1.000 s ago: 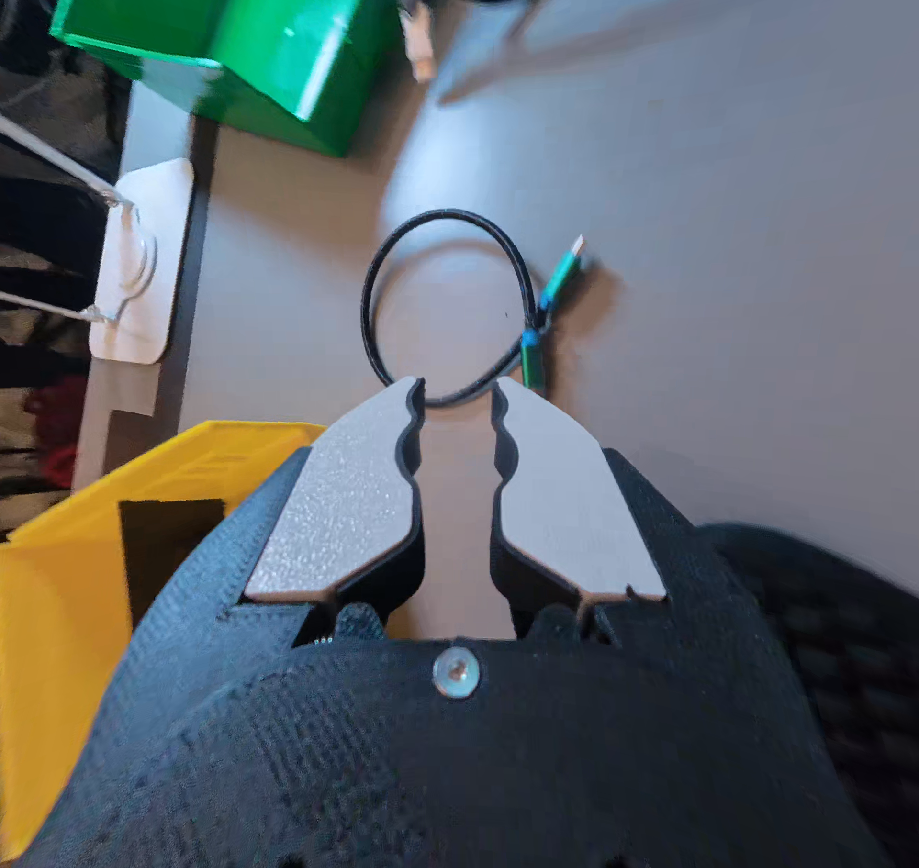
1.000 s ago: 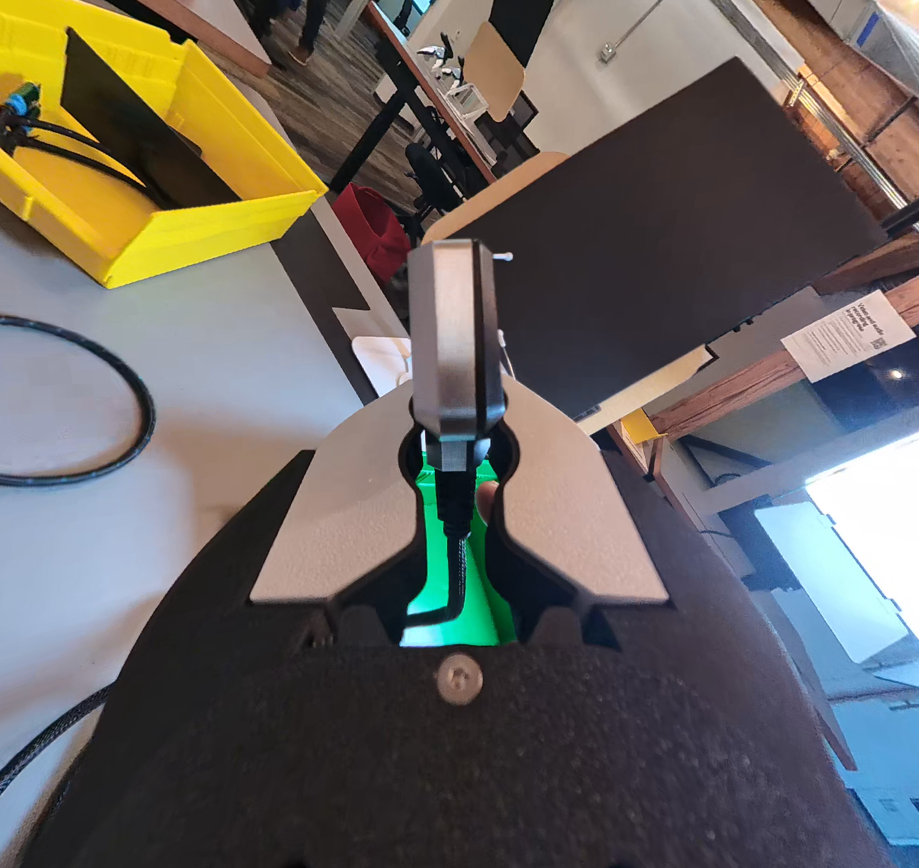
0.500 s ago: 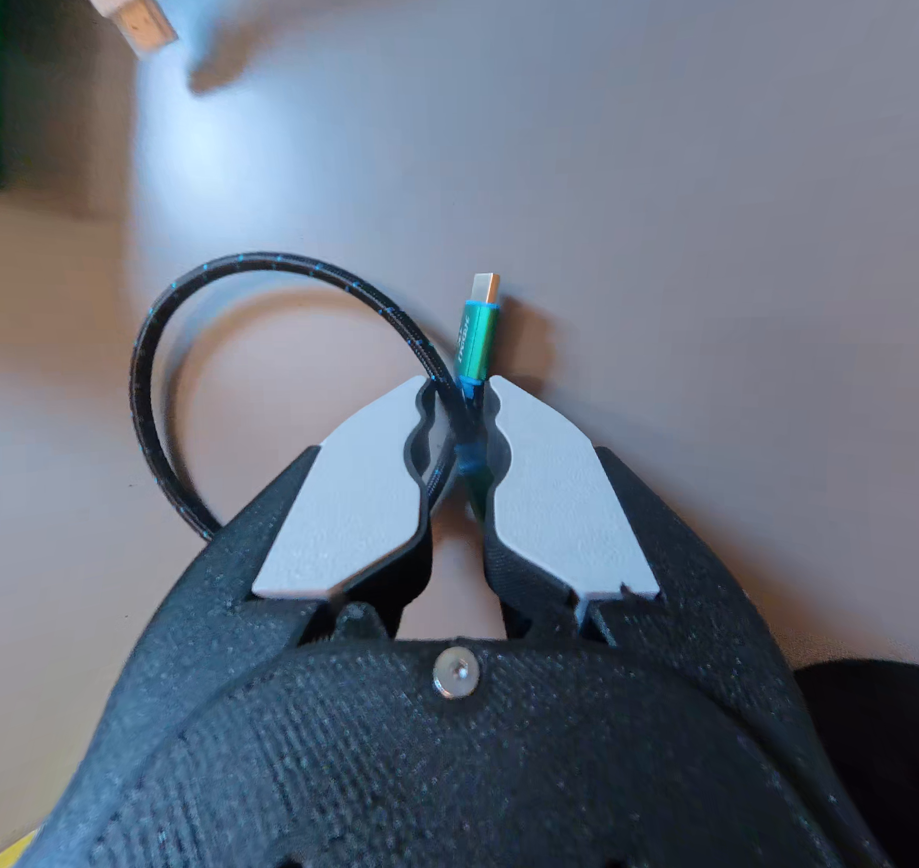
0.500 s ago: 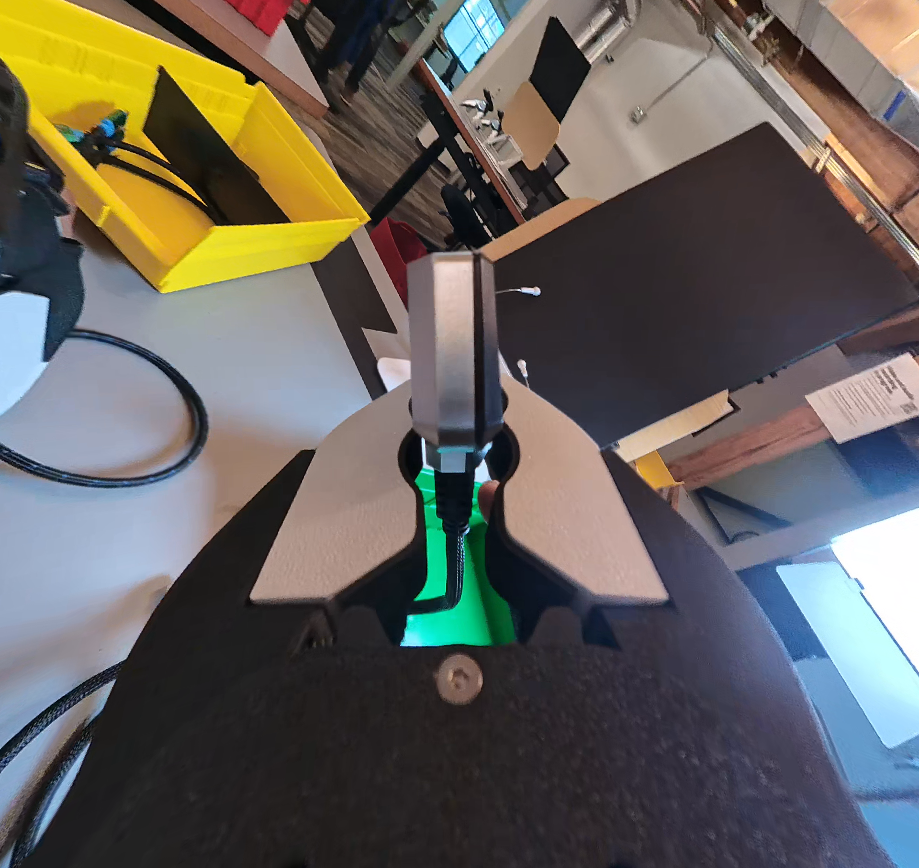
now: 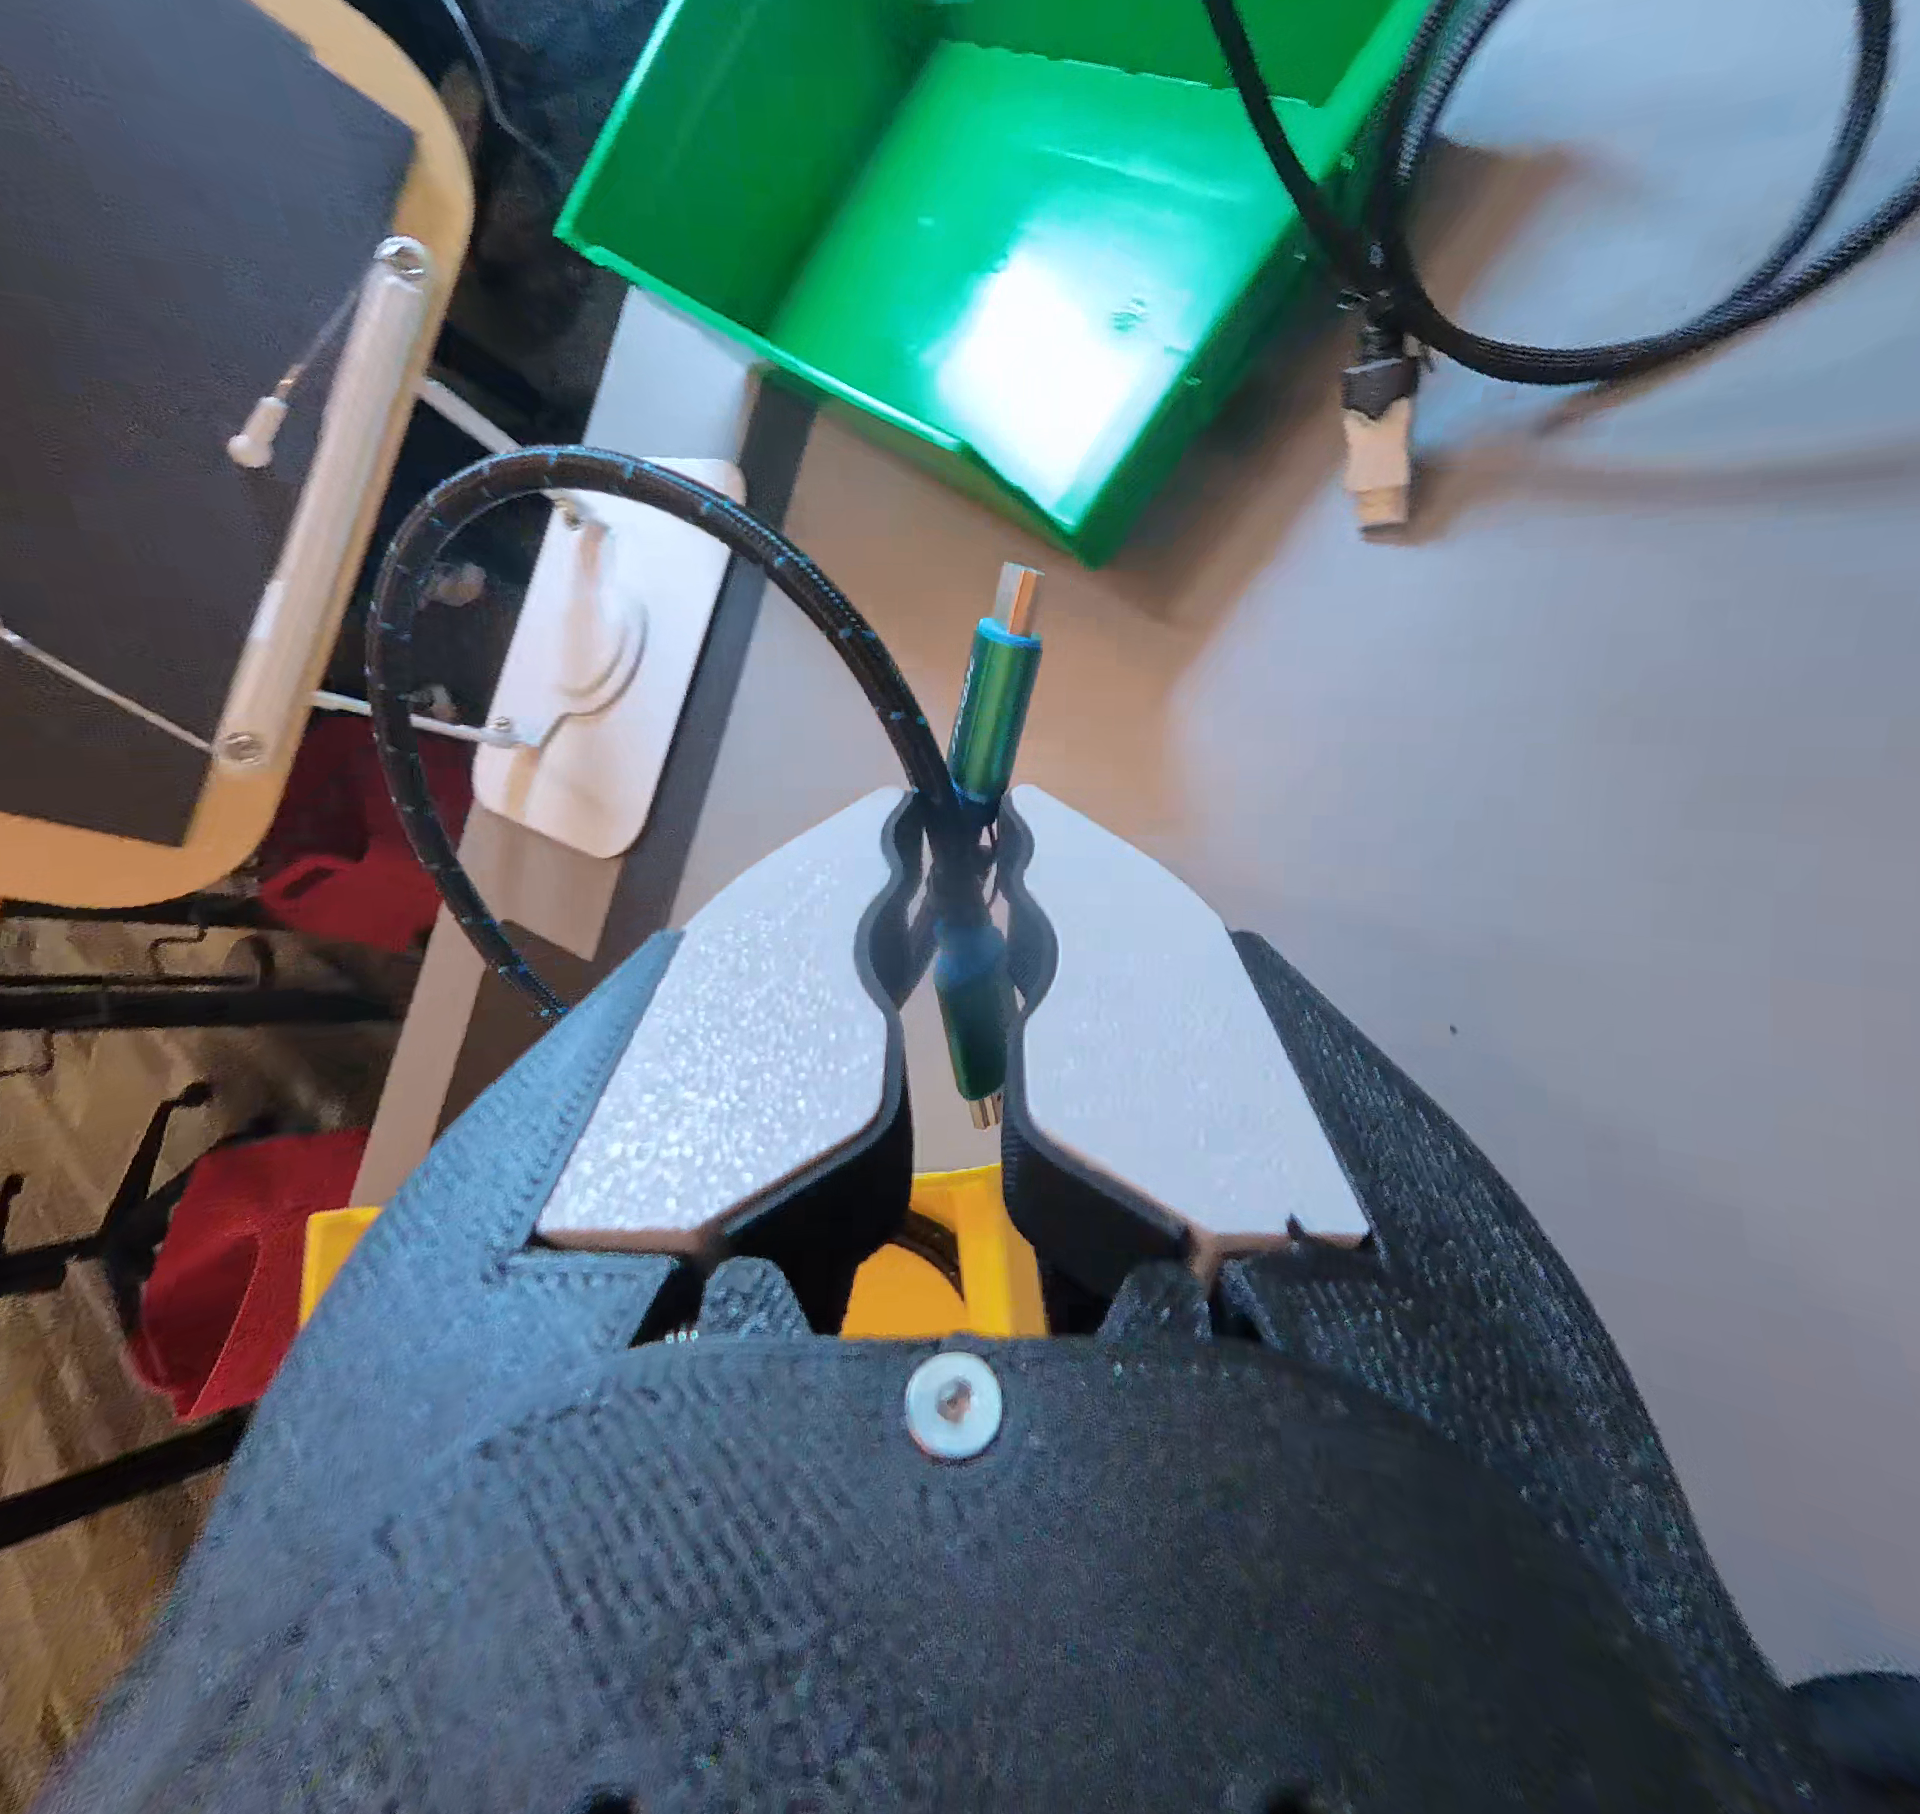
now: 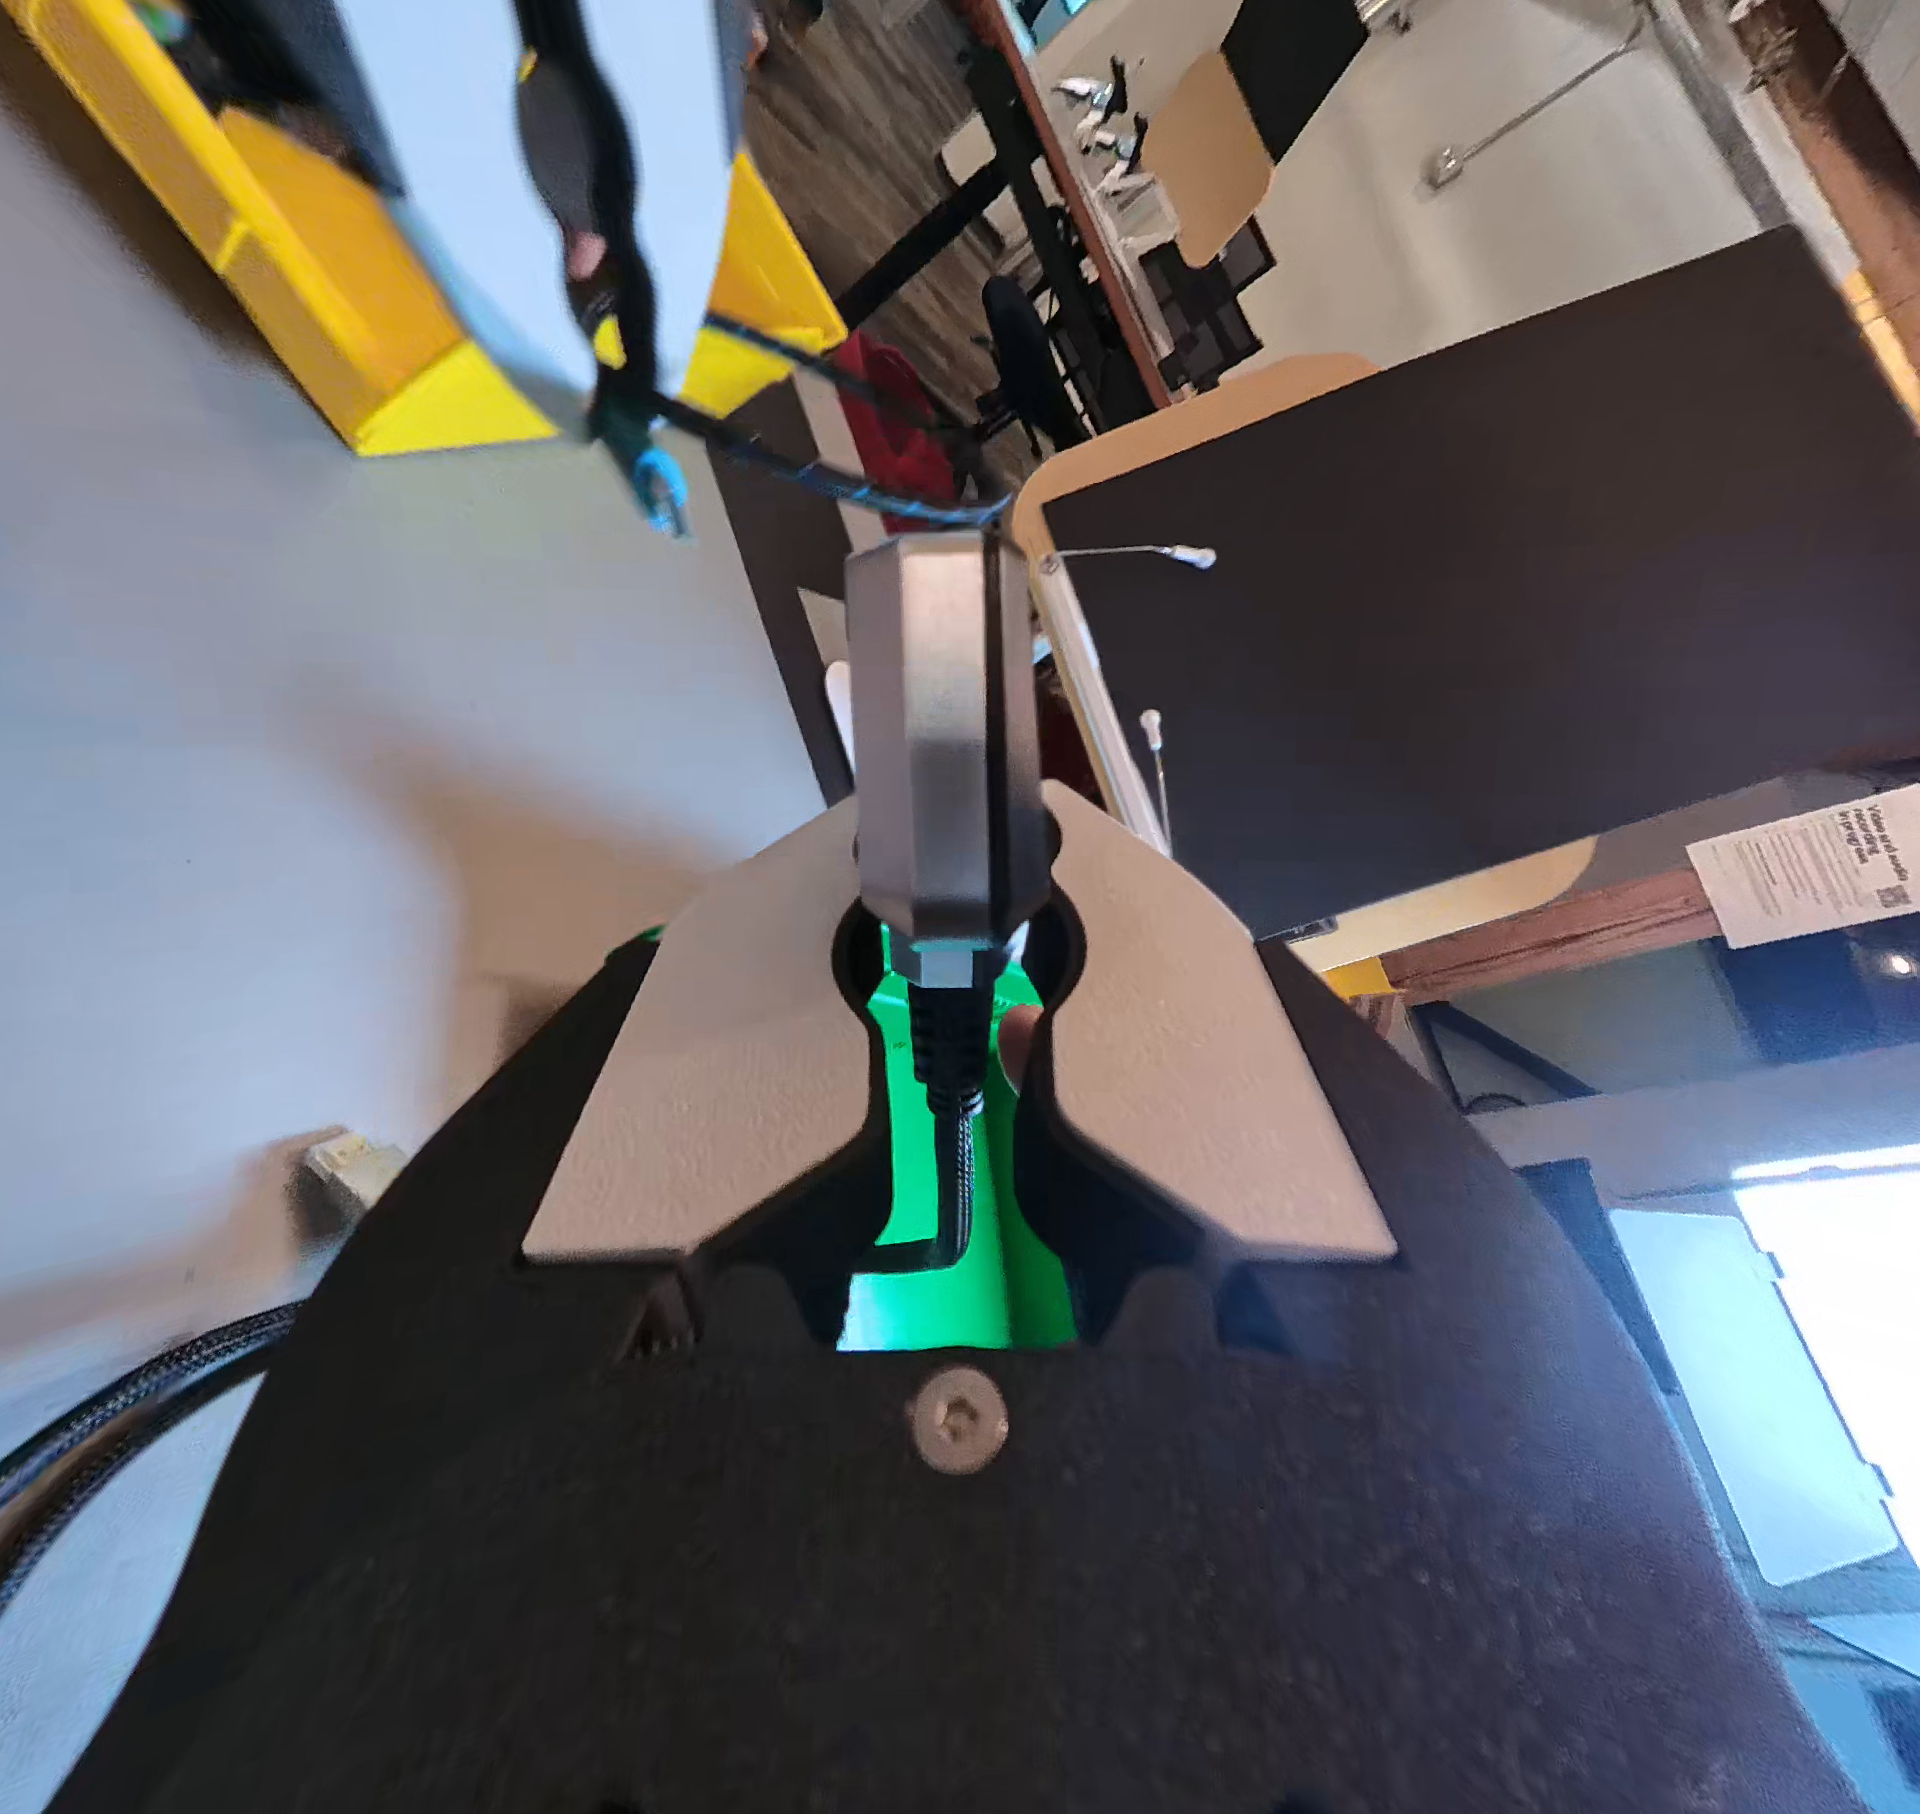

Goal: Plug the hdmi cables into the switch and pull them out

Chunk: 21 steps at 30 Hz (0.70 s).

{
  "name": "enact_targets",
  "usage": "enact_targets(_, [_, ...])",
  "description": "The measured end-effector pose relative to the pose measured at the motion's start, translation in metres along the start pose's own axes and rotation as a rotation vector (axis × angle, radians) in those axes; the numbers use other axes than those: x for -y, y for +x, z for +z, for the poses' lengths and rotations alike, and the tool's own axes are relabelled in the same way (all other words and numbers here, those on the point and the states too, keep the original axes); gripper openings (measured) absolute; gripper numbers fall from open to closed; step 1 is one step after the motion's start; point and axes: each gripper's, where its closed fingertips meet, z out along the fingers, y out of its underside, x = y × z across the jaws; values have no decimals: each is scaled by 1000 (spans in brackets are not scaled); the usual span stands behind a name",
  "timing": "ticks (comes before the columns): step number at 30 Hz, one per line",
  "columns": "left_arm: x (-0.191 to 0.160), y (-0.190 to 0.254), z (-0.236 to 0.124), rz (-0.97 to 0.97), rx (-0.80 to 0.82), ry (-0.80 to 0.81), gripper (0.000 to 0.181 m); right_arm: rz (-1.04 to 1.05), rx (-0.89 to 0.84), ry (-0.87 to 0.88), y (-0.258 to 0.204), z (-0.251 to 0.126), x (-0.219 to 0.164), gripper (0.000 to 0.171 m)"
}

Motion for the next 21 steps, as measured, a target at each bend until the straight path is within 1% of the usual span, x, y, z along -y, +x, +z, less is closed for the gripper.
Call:
enact_targets(4, [0, -12, 10, 3, 55, -49, 14, -85, 45, -107, -23, 23, -19, 23])
enact_targets(8, [-13, -4, 23, 35, 62, -103, 14, -150, 101, -189, -51, 47, -33, 23])
enact_targets(12, [-24, 0, 35, 72, 69, -159, 14, -218, 132, -238, -74, 63, -40, 23])
enact_targets(17, [-28, 3, 40, 97, 69, -190, 14, -228, 149, -218, -84, 67, -39, 23])
enact_targets(21, [-36, 4, 41, 133, 89, -258, 14, -177, 164, -176, -86, 68, -36, 23])
